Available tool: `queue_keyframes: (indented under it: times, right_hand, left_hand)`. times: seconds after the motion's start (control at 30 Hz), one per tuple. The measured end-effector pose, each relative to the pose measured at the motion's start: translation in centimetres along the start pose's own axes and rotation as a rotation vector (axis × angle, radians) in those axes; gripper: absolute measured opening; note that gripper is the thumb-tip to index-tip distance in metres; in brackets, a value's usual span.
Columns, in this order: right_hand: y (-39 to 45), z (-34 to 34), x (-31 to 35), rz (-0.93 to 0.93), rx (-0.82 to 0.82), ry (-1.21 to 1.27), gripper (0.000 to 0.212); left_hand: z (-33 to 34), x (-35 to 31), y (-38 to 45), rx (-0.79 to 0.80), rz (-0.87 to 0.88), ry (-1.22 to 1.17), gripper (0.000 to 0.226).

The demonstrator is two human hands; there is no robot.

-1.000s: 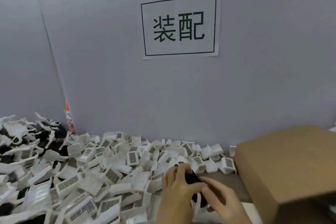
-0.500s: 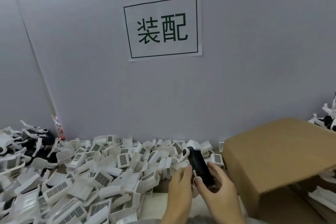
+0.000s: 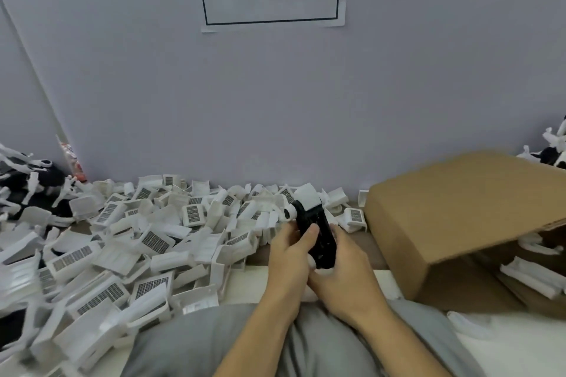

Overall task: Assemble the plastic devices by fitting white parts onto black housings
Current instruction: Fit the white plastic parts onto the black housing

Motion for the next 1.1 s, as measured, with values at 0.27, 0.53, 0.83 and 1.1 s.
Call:
queue_keyframes:
  times: [0.27, 0.53, 0.83, 1.1]
  right_hand:
    - [-0.2, -1.0, -0.1, 0.057, -0.084, -0.065, 0.051]
    - [-0.3, -1.5, 0.3, 0.0, -0.105, -0.075, 0.043]
    - [0.5, -0.6, -1.1, 0.07, -0.021, 0.153, 0.062]
    - [0.7, -2.5, -1.5, 0.057, -0.179, 0.596, 0.045]
  left_hand:
    - [0.4, -0.1, 0.2, 0.052, 0.067, 0.029, 0.015]
    - [0.7, -0.2, 0.1, 0.087, 0.089, 0.051, 0.016]
    - [-0.9, -0.7, 0.6, -0.053, 0.191, 0.185, 0.025]
    - [1.9, -2.5, -0.8, 0.155, 0.539, 0.7, 0.039]
Point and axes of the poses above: each hand's wrist, its own y-axis towards the middle knuckle, its own z-axis out of the palm, x = y × z, the point moved 9 cm from there along y, towards the middle knuckle, and after that the axes turned 8 degrees about z, right-handed, at the moved point
